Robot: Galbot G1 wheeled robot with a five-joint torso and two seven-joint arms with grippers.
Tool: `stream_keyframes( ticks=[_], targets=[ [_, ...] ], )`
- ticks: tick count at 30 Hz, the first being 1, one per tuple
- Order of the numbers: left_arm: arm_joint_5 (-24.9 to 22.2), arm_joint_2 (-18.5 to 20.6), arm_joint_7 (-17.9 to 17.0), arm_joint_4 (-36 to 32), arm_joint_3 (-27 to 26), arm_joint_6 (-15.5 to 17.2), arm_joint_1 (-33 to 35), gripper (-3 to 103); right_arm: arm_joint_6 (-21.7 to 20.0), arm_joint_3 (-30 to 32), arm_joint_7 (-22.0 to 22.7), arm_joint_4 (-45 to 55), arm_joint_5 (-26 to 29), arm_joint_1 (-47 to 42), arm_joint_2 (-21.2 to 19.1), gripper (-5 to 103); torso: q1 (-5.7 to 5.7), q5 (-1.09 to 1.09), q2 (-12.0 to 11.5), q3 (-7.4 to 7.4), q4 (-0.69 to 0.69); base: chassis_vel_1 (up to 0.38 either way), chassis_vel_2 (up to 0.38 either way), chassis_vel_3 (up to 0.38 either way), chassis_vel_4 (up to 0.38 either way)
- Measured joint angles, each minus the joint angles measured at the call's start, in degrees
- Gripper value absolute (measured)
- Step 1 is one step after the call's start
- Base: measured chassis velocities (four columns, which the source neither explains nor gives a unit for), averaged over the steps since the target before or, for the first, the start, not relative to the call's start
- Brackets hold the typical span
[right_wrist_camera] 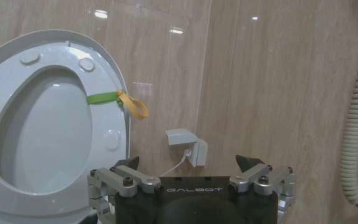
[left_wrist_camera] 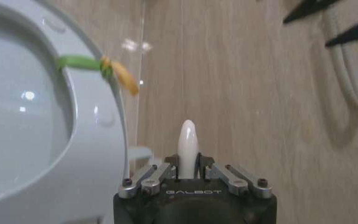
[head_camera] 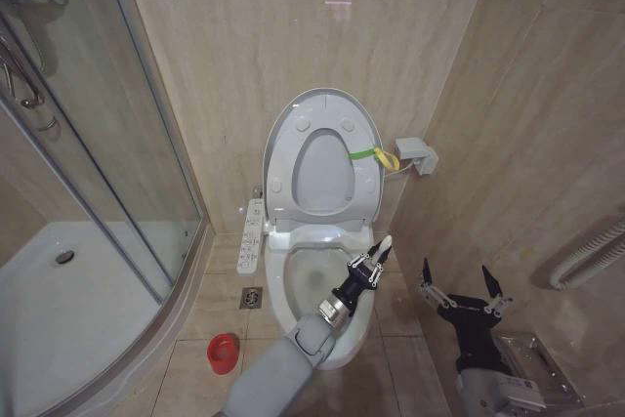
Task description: Open the toilet lid, clean the toilet bowl with a toilet brush, close the toilet lid, and flush.
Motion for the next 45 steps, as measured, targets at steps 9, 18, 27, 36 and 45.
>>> stream_keyframes(
  ticks=[9, 18, 27, 36, 45],
  targets=[
    [-0.5, 2.6, 1.0, 0.5, -1.8, -0.5, -0.1, 20, 0.0, 0.0, 0.0, 0.0, 0.0, 0.0, 0.0, 100, 0.0, -0.01, 0.0, 0.0, 0.0, 0.0, 0.0, 0.0, 0.0],
    [2.1, 8.6, 1.1, -4.6, -5.3, -0.9, 2.6, 20, 0.0, 0.0, 0.0, 0.0, 0.0, 0.0, 0.0, 100, 0.0, -0.02, 0.0, 0.0, 0.01, 0.0, 0.0, 0.0, 0.0],
    [2.0, 13.1, 1.3, -6.1, -11.1, -1.1, 8.8, 20, 0.0, 0.0, 0.0, 0.0, 0.0, 0.0, 0.0, 100, 0.0, -0.02, 0.0, 0.0, 0.01, 0.0, 0.0, 0.0, 0.0],
    [1.4, 15.7, 1.9, -8.8, -12.4, -1.2, 13.3, 20, 0.0, 0.0, 0.0, 0.0, 0.0, 0.0, 0.0, 100, 0.0, -0.01, 0.0, 0.0, 0.0, 0.0, 0.0, 0.0, 0.0],
    [3.1, 16.4, 1.9, -8.7, -10.7, -1.2, 16.1, 20, 0.0, 0.0, 0.0, 0.0, 0.0, 0.0, 0.0, 100, 0.0, 0.0, 0.0, 0.0, 0.01, 0.0, 0.0, 0.0, 0.0]
  ],
)
